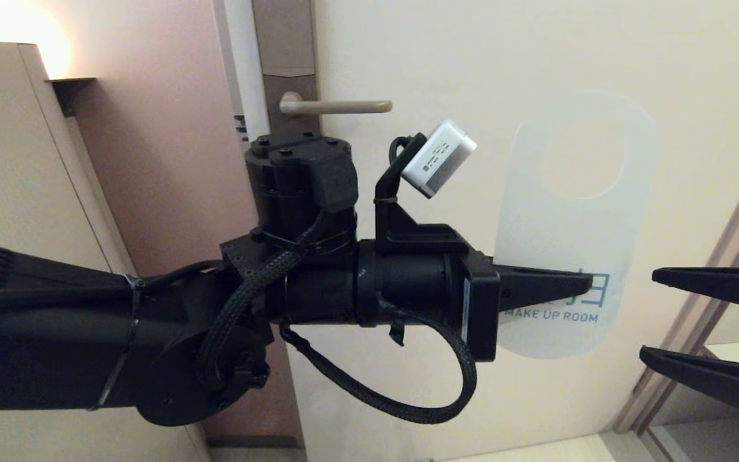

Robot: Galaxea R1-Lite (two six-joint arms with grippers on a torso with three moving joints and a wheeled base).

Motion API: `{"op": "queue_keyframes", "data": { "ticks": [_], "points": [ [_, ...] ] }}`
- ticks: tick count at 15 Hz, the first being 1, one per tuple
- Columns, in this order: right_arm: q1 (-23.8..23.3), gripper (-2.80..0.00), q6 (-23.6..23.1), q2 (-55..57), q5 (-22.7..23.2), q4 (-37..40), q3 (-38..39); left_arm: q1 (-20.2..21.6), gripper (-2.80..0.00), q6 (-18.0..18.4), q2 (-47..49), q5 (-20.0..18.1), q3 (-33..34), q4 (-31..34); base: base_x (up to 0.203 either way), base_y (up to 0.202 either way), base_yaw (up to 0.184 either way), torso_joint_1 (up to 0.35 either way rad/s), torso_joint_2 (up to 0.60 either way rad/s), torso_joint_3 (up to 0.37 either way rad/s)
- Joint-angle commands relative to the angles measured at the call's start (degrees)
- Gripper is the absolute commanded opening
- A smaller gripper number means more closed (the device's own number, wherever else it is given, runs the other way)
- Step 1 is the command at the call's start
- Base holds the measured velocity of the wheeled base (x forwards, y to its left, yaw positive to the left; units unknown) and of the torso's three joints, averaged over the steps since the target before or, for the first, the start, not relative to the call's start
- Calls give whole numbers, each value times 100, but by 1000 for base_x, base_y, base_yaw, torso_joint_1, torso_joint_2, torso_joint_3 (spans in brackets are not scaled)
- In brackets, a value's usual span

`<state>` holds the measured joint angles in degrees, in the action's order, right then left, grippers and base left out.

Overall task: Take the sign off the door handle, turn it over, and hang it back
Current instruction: Hand it to the other hand

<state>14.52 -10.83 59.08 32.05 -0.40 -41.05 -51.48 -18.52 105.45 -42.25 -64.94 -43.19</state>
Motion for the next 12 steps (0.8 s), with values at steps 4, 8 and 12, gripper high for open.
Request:
{"op": "queue_keyframes", "data": {
  "ticks": [4,8,12],
  "points": [
    [544,0,-7,202,13,-1,-263,16,-280,-29,99,-29,-19,-365,0,0,0,0,0,0],
    [825,0,9,227,12,3,-389,50,-280,-38,87,14,-103,-478,0,0,0,0,0,0],
    [1333,0,19,244,3,5,-675,57,-280,-62,204,231,-355,-506,0,0,0,0,0,0]
  ]
}}
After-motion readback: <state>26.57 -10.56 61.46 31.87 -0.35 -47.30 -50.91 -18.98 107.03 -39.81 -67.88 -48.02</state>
